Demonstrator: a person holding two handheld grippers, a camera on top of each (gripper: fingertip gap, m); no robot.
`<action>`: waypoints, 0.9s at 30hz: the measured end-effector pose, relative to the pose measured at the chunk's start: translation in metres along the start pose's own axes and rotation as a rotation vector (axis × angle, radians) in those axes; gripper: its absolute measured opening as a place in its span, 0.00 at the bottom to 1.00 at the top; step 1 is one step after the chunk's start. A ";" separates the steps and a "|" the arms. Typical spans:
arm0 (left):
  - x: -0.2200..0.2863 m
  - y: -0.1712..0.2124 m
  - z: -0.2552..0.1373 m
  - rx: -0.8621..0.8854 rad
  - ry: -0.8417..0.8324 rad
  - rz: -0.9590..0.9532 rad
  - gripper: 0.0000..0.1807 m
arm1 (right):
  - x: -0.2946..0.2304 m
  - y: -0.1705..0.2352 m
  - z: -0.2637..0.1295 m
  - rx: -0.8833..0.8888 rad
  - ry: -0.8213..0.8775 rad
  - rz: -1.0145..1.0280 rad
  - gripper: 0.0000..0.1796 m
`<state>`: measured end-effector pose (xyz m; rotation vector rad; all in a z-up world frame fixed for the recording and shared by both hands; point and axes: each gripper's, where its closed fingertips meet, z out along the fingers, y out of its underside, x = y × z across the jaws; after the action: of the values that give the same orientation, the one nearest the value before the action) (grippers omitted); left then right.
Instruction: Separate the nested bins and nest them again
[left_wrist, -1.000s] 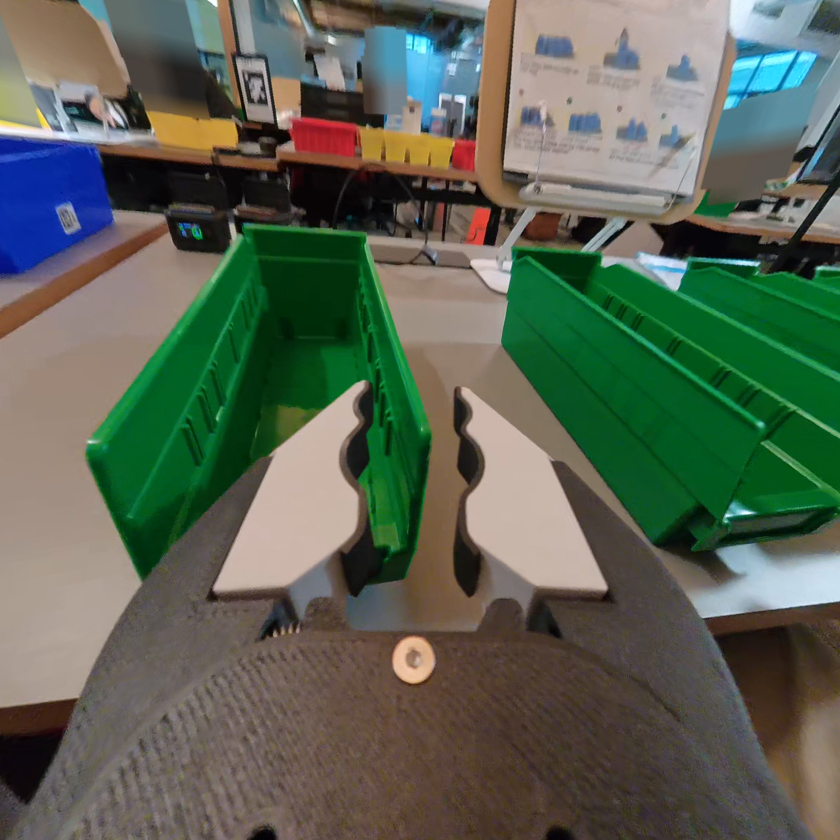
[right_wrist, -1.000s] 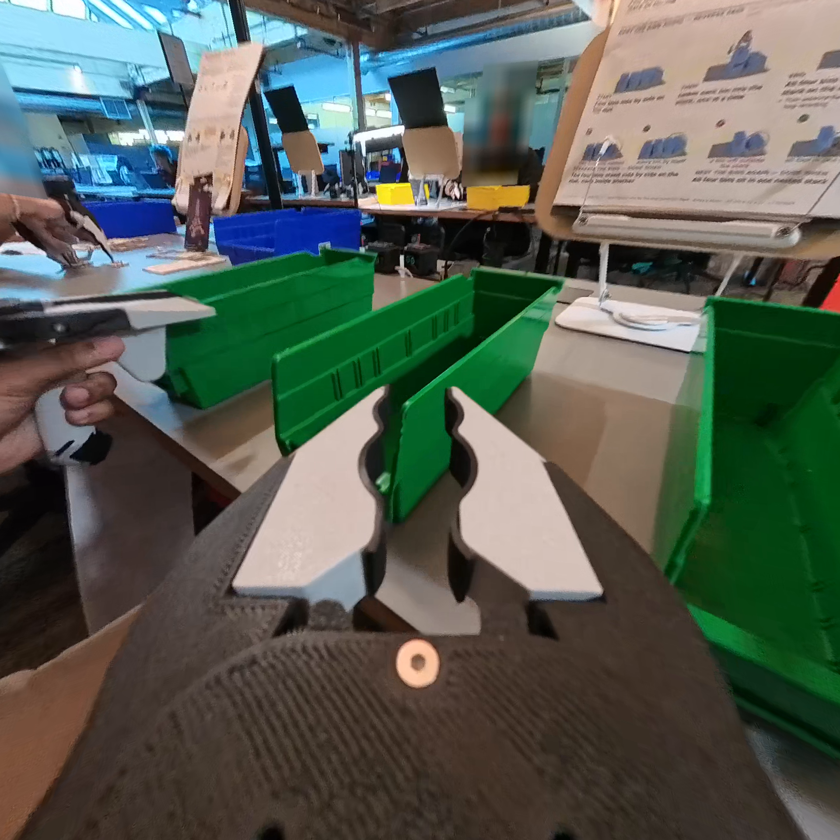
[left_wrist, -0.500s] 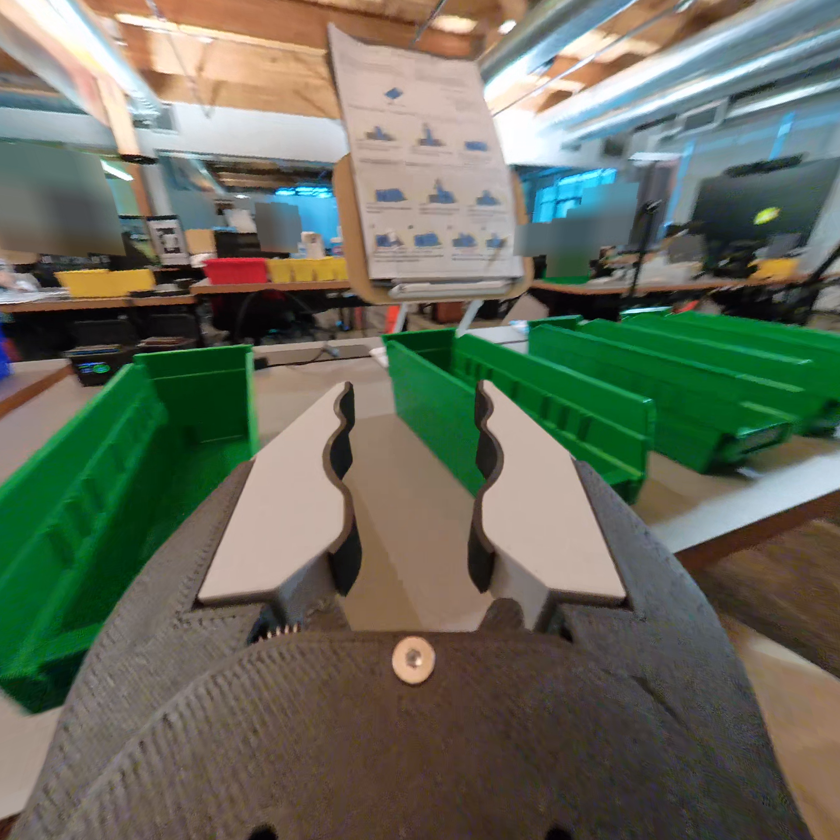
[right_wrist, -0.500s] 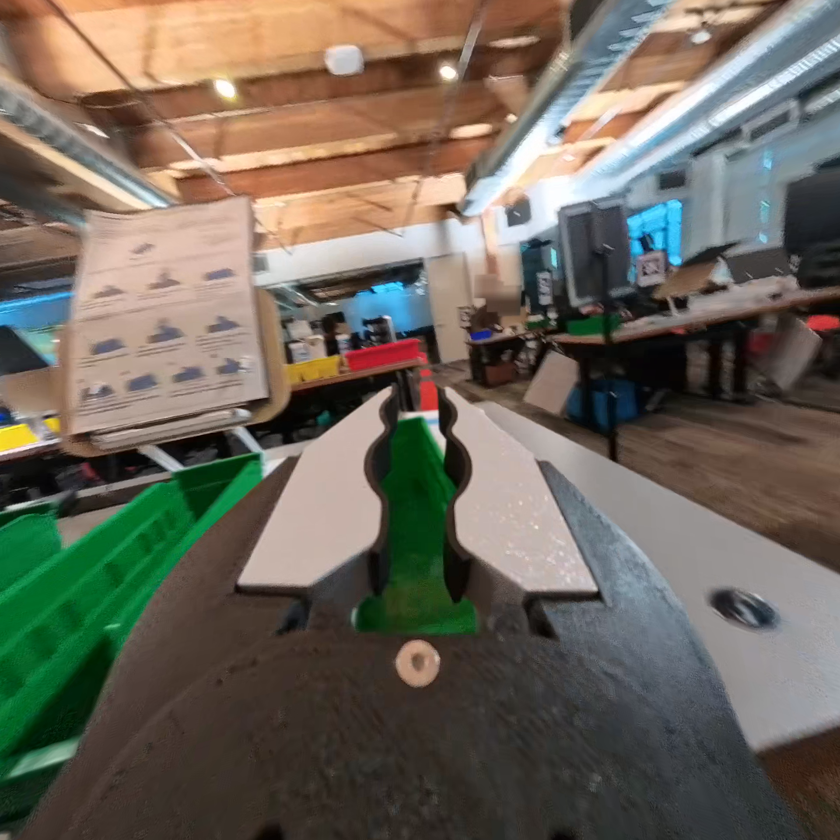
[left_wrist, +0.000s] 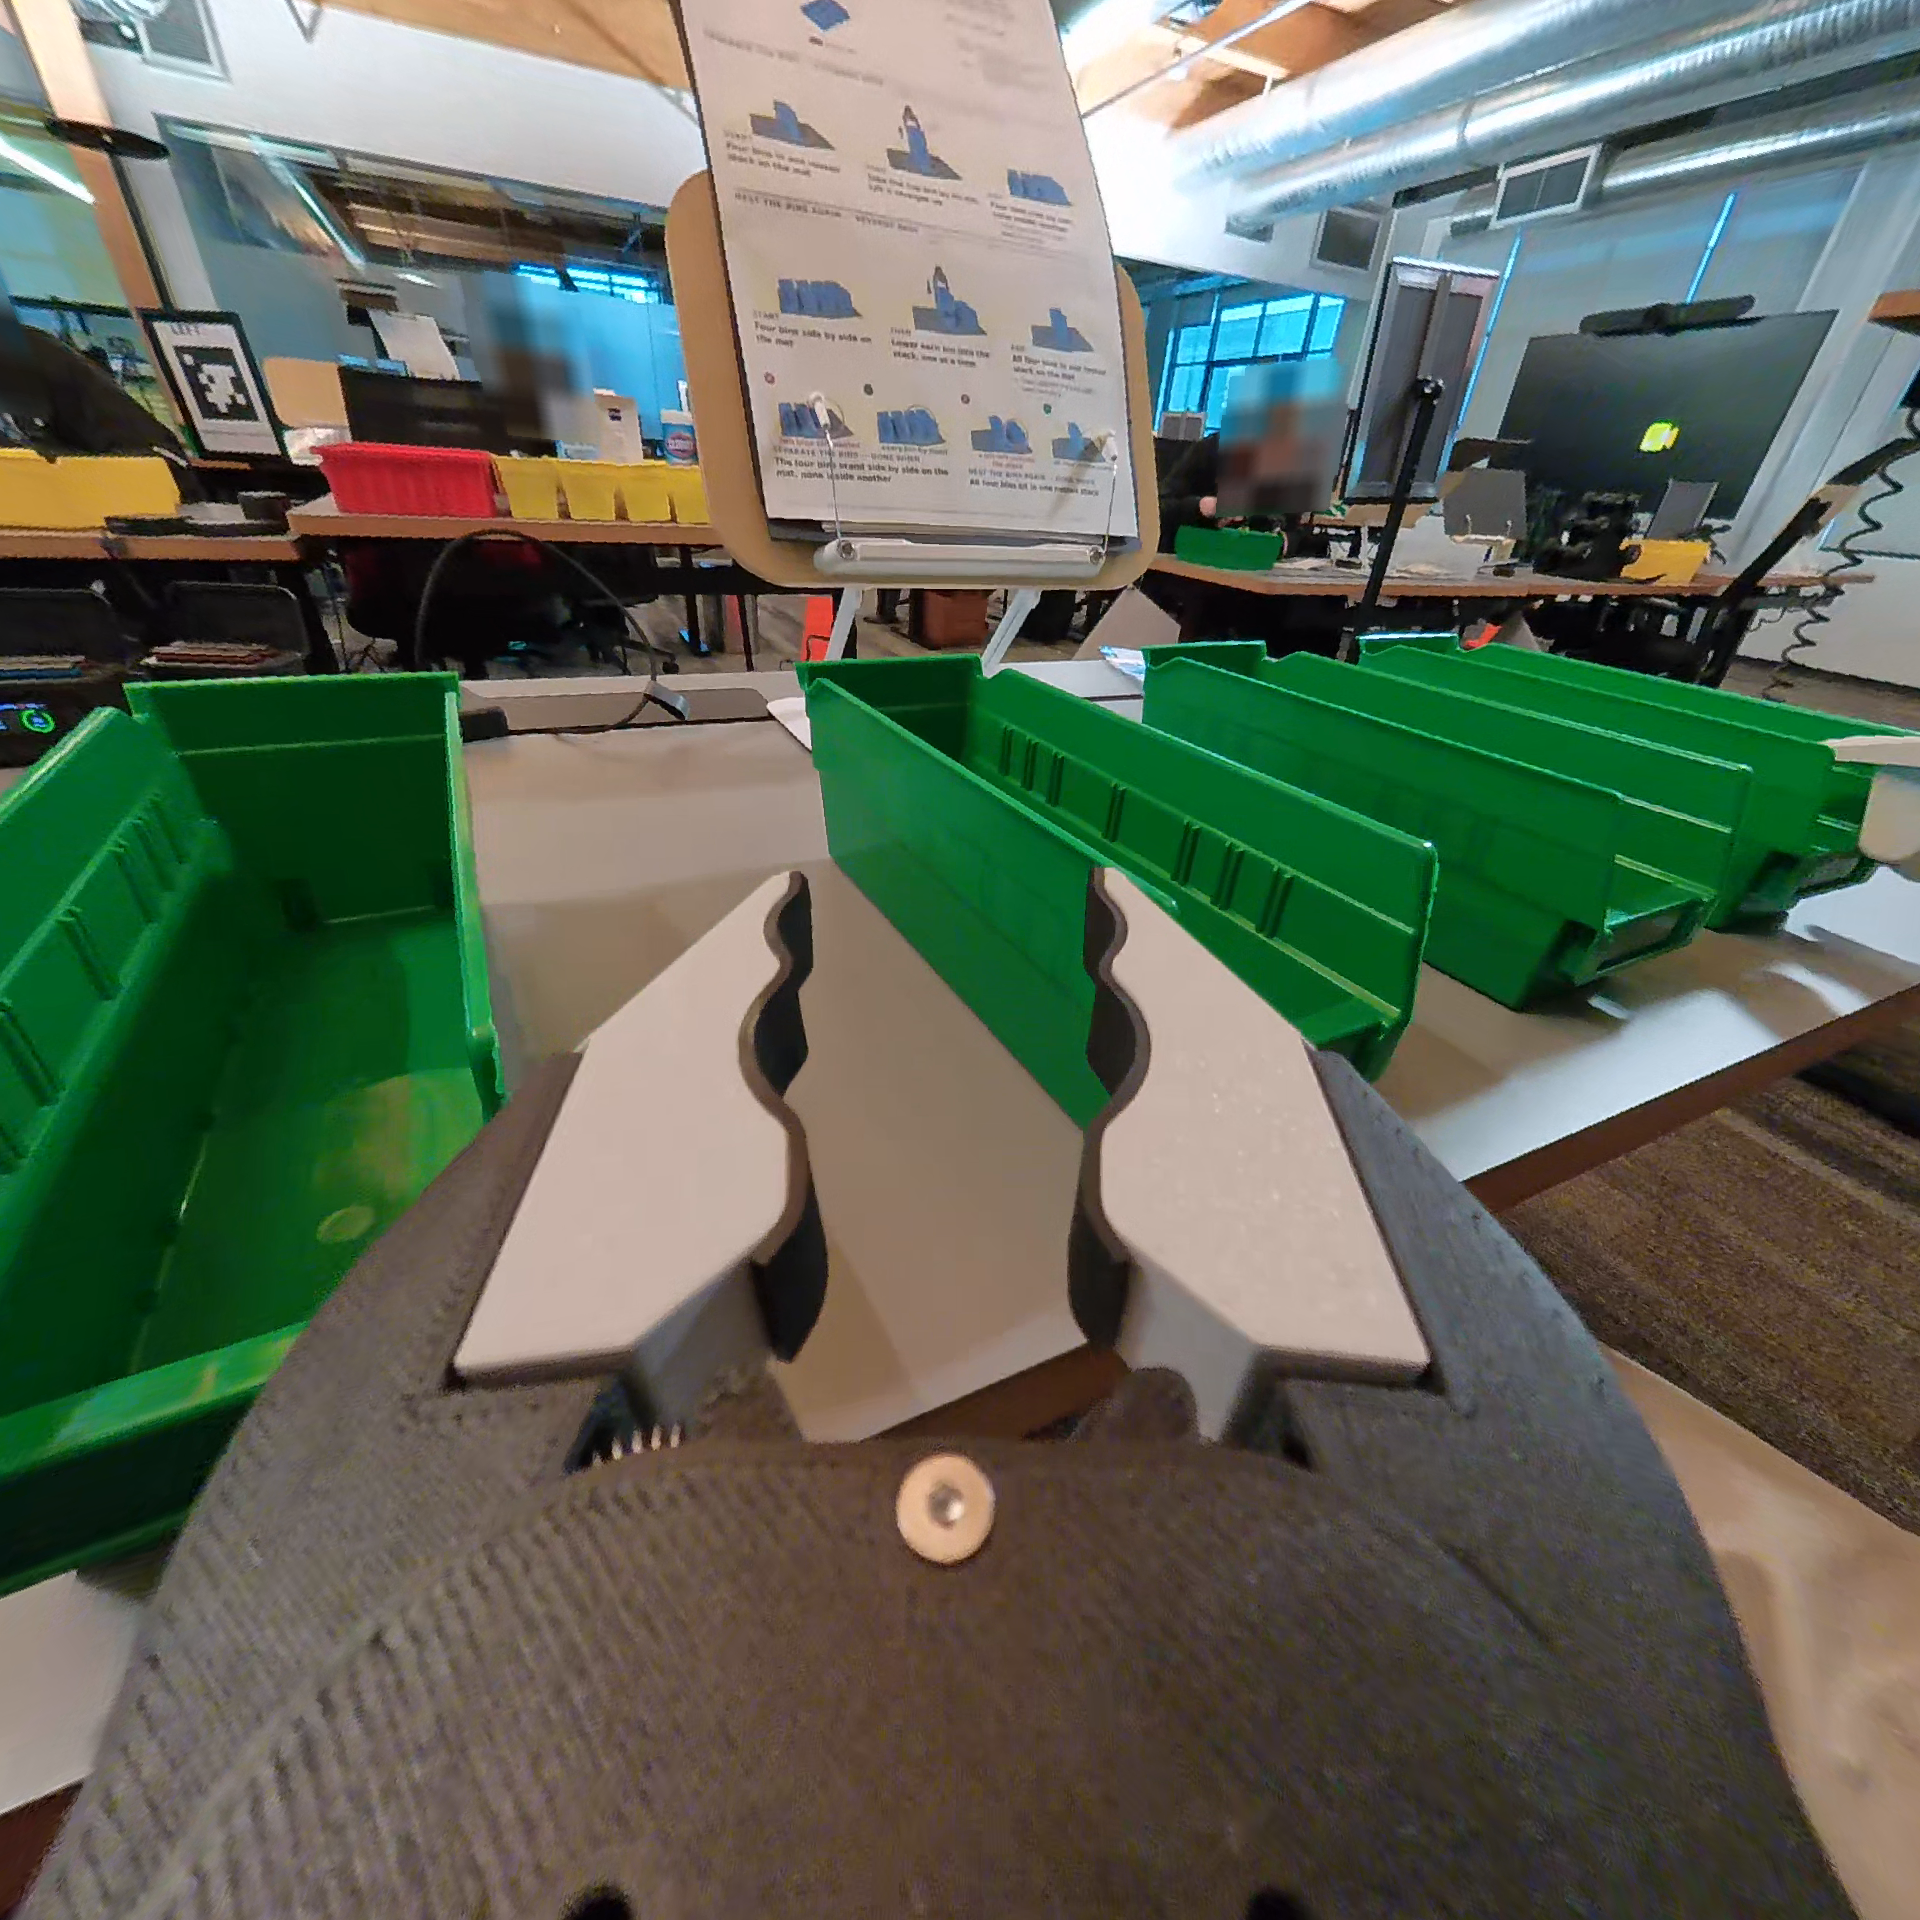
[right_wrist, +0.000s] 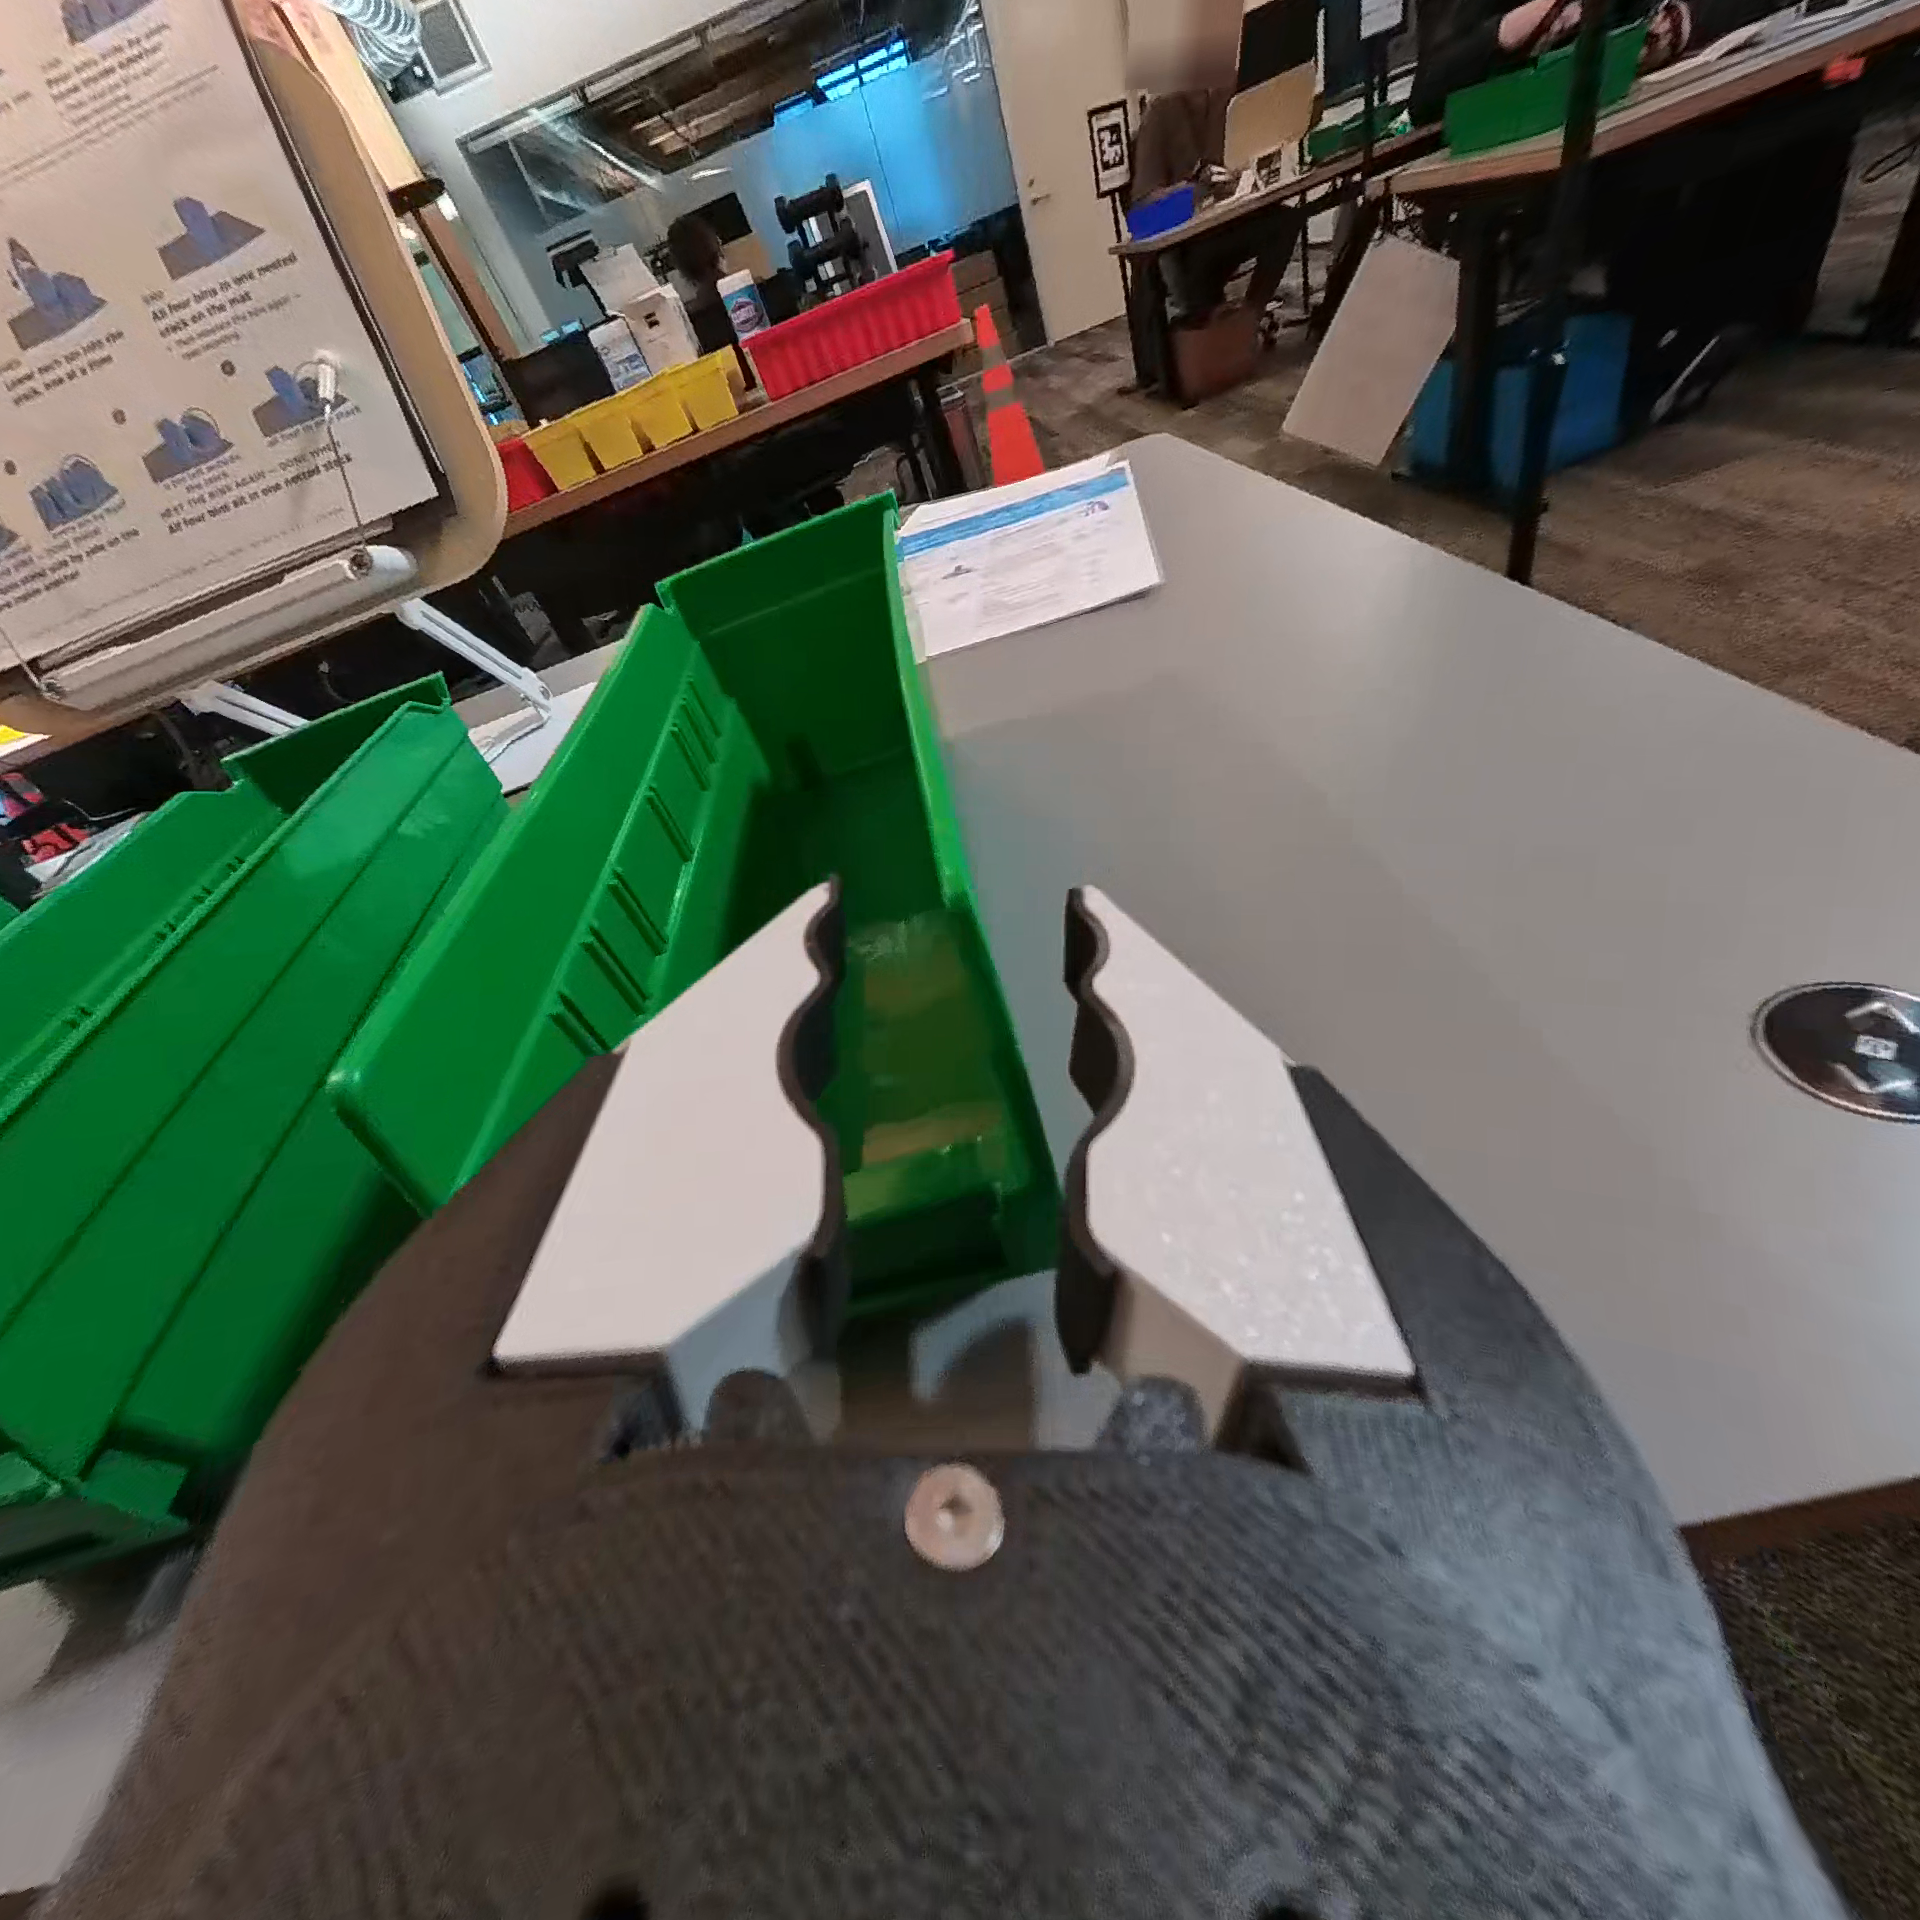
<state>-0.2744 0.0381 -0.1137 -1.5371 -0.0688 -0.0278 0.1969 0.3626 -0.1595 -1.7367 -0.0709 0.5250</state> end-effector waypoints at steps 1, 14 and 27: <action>-0.001 0.001 0.000 -0.008 0.001 -0.008 0.29 | 0.001 0.000 0.000 0.000 0.011 -0.008 0.23; -0.002 0.011 0.003 -0.054 0.005 -0.048 0.29 | 0.000 0.006 0.002 -0.016 0.021 -0.015 0.22; -0.007 0.008 0.001 -0.036 -0.017 -0.049 0.25 | 0.003 0.008 0.000 -0.024 0.046 -0.022 0.09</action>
<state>-0.2809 0.0396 -0.1216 -1.5712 -0.1197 -0.0550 0.1974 0.3614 -0.1678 -1.7683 -0.0642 0.4696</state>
